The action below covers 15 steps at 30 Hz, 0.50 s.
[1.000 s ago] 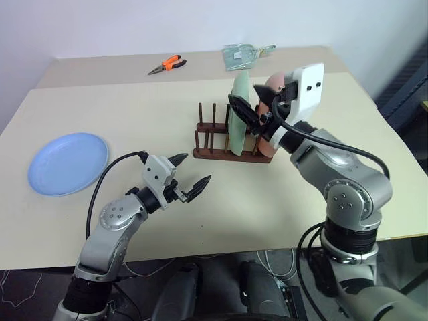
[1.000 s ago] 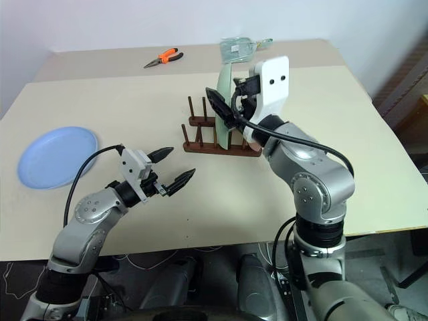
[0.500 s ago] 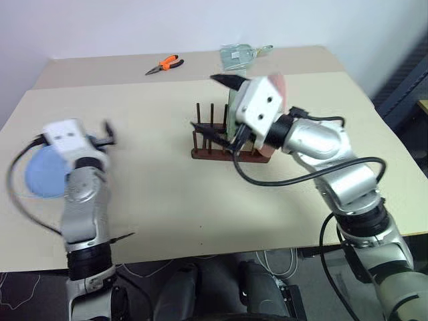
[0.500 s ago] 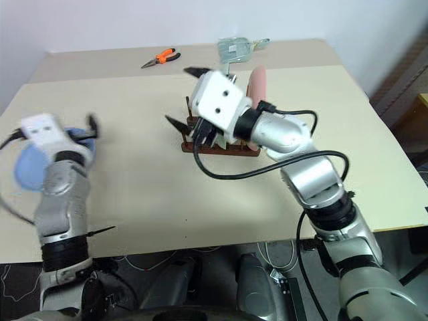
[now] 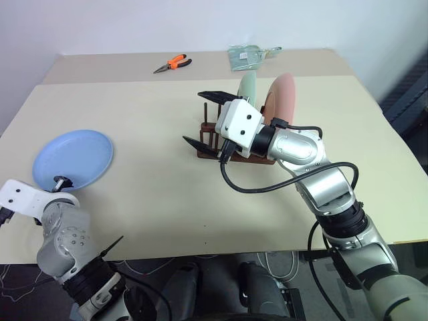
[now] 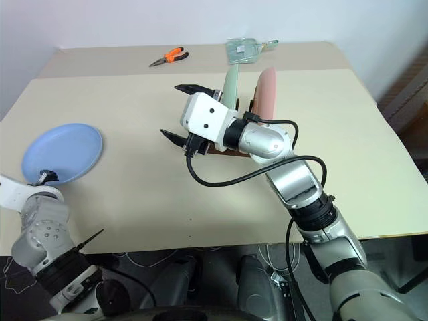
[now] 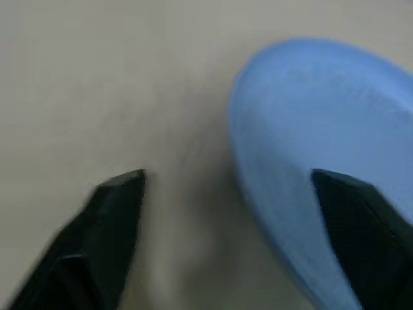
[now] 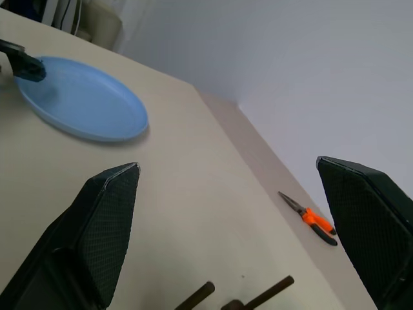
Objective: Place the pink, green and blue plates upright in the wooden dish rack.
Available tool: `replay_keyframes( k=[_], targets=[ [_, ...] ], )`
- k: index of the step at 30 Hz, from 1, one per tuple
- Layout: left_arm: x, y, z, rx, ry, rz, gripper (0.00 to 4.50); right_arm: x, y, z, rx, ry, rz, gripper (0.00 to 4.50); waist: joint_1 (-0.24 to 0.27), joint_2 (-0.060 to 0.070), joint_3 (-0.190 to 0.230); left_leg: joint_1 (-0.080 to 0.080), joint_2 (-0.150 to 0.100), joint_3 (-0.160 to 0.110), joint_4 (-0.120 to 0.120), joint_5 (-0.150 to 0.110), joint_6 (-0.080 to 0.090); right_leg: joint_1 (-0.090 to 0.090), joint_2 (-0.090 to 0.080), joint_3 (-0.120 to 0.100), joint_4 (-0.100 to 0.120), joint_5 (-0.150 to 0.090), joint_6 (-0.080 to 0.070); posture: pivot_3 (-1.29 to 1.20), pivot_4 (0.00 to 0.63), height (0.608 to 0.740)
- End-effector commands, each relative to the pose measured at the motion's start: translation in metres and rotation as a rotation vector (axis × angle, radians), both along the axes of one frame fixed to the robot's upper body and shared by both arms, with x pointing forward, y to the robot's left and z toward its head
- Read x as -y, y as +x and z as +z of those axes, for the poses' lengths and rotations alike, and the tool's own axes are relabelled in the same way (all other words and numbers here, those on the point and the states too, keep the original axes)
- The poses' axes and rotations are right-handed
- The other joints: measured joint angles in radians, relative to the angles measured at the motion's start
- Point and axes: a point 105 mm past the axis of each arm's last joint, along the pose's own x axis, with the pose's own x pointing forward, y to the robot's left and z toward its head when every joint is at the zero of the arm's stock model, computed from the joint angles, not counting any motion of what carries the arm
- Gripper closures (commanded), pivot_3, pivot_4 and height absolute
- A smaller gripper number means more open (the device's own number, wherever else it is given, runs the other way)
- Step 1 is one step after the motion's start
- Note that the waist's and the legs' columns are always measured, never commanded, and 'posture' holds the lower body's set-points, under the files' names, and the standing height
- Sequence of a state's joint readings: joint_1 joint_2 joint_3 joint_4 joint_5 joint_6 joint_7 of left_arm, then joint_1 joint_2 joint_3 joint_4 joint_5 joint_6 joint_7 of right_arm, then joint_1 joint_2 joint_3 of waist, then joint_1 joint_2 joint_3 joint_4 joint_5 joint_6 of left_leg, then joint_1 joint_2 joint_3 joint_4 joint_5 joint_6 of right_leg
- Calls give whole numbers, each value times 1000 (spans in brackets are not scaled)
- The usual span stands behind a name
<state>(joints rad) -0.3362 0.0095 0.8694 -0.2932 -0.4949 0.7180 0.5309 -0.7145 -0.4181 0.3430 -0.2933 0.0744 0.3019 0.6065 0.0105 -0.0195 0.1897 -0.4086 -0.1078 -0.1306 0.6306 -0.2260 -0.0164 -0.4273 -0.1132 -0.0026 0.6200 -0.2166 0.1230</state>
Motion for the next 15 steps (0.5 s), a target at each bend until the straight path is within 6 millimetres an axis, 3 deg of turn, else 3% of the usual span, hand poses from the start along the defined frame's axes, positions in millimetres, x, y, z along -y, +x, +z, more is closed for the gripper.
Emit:
replay_keyframes(
  k=[1, 5, 7, 10, 13, 15],
  targets=[
    [-4, 9, 13, 73, -5, -34, 2534, 1, -8, 14, 75, 28, 5, 0, 0, 0, 0, 0, 0, 0, 0, 0, 0, 0, 0, 0, 0, 0, 0, 0, 150, 739],
    [-4, 18, 14, 98, -26, -78, 4453, 4, -7, 10, 60, 16, -7, 0, 0, 0, 0, 0, 0, 0, 0, 0, 0, 0, 0, 0, 0, 0, 0, 0, 150, 739],
    [-2, 25, 18, 122, -20, -127, 4453, 5, -8, 9, 50, 9, 0, 0, -1, 0, 0, 0, 0, 0, 0, 0, 0, 0, 0, 0, 0, 0, 0, 0, 150, 739],
    [10, 38, 44, 205, 74, -228, 4453, 4, -9, 10, 63, -6, 10, 0, 0, 0, 0, 0, 0, 0, 0, 0, 0, 0, 0, 0, 0, 0, 0, 0, 150, 739],
    [43, 54, 102, 350, 305, -391, 4453, 0, -15, 6, 107, -61, 44, 0, 2, -1, 0, 0, 0, 0, 0, 0, 0, 0, 0, 0, -1, 0, -1, 0, 150, 739],
    [79, 63, 137, 440, 439, -527, 4453, -6, -18, 3, 173, -115, 68, 0, 2, -2, 0, 0, 0, 0, 0, 1, -1, 0, 0, 0, -1, 0, -1, 0, 150, 739]
  ],
)
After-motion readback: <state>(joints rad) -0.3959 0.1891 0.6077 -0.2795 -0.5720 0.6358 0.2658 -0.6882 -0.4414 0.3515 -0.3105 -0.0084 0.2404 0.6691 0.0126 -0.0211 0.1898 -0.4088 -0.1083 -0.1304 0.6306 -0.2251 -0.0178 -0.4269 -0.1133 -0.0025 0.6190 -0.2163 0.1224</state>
